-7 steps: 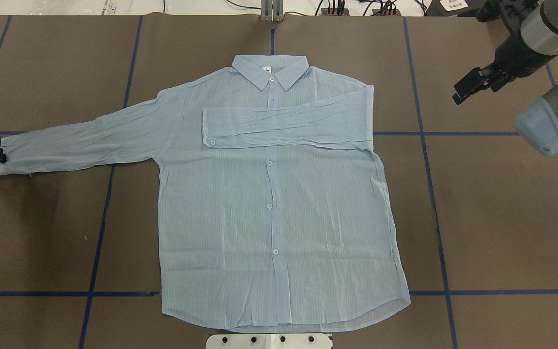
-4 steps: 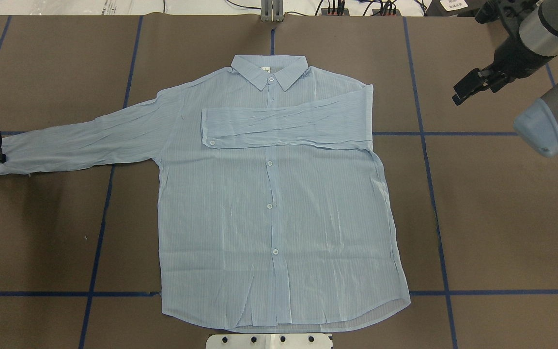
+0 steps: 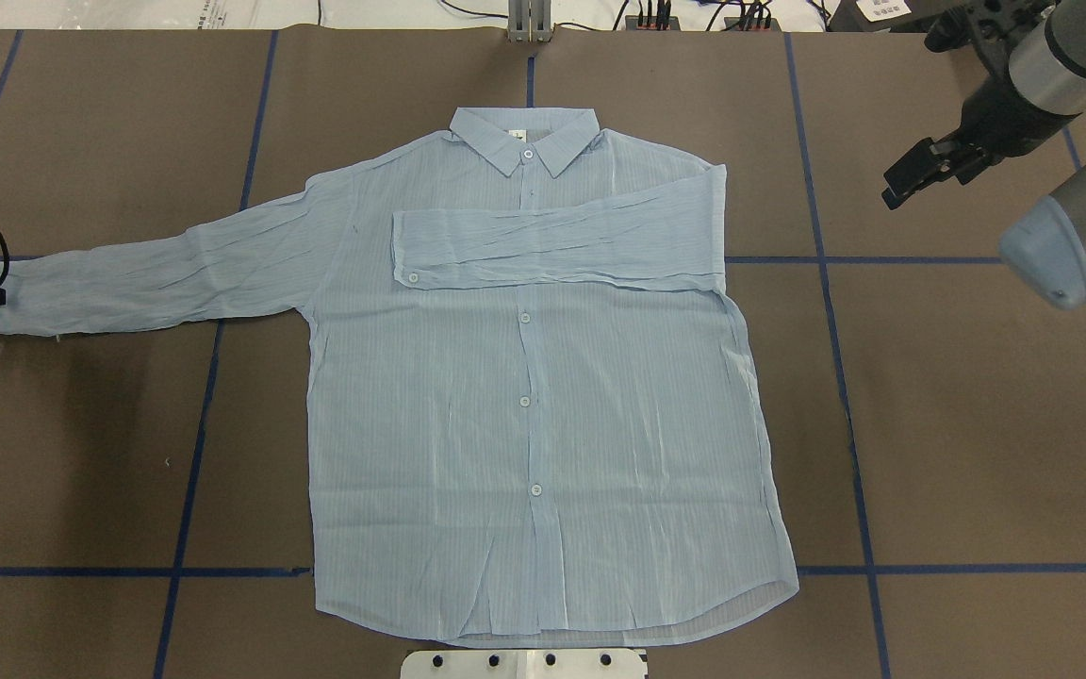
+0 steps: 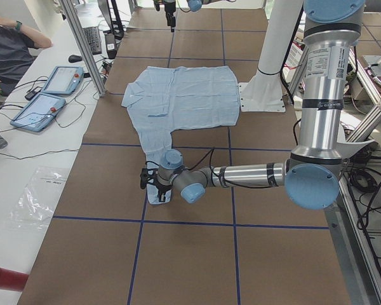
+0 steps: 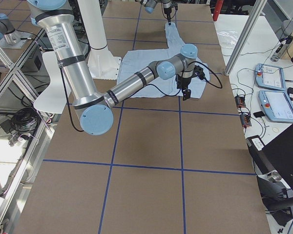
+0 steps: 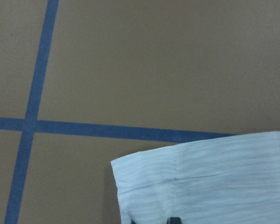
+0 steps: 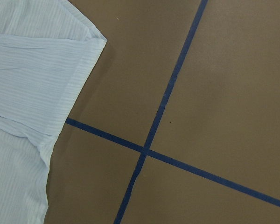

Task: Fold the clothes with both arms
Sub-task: 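Lower the left gripper to the other sleeve cuff and grasp it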

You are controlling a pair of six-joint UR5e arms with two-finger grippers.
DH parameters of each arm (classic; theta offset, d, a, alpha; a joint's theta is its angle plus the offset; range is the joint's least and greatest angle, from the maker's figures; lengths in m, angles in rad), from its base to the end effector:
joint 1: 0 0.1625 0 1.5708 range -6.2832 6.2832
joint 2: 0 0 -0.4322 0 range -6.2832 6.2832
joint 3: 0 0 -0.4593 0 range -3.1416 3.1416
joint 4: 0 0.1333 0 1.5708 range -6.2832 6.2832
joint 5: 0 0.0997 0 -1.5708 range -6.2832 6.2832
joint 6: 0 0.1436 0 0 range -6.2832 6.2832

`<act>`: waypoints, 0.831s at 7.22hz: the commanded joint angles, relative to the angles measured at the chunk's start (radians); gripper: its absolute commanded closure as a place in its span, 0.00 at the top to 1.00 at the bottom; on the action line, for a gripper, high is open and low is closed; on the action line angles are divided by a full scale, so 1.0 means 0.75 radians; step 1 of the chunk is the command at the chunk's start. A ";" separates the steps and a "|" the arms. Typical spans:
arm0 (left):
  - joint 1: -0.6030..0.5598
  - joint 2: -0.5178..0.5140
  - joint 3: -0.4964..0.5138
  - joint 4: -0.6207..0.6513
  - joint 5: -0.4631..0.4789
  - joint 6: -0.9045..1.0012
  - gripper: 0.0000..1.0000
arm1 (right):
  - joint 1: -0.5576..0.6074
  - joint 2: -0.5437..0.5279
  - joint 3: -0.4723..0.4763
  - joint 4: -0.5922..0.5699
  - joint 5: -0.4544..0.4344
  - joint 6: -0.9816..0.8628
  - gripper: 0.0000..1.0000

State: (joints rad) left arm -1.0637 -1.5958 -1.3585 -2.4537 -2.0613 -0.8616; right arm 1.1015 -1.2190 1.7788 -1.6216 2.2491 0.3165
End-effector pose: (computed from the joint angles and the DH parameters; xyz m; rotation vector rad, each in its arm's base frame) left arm 0.2436 -0.5737 0.7134 0.2306 0.7951 -0.1635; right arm -0.2689 -0.6257 0.3734 0.1985 -0.8026 -0.3166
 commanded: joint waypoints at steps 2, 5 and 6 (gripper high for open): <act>-0.005 0.003 -0.170 0.154 -0.007 -0.003 0.00 | 0.002 -0.023 0.003 0.000 0.000 -0.005 1.00; -0.007 -0.054 -0.458 0.530 -0.005 -0.021 0.00 | 0.002 -0.090 -0.005 0.004 -0.006 -0.021 1.00; -0.007 -0.162 -0.516 0.701 -0.007 -0.064 0.00 | 0.004 -0.119 -0.003 0.010 -0.004 -0.023 1.00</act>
State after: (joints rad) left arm -1.0695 -1.6424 -1.6765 -2.0783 -2.0652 -0.8814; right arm 1.1034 -1.2807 1.7758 -1.6184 2.2453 0.3021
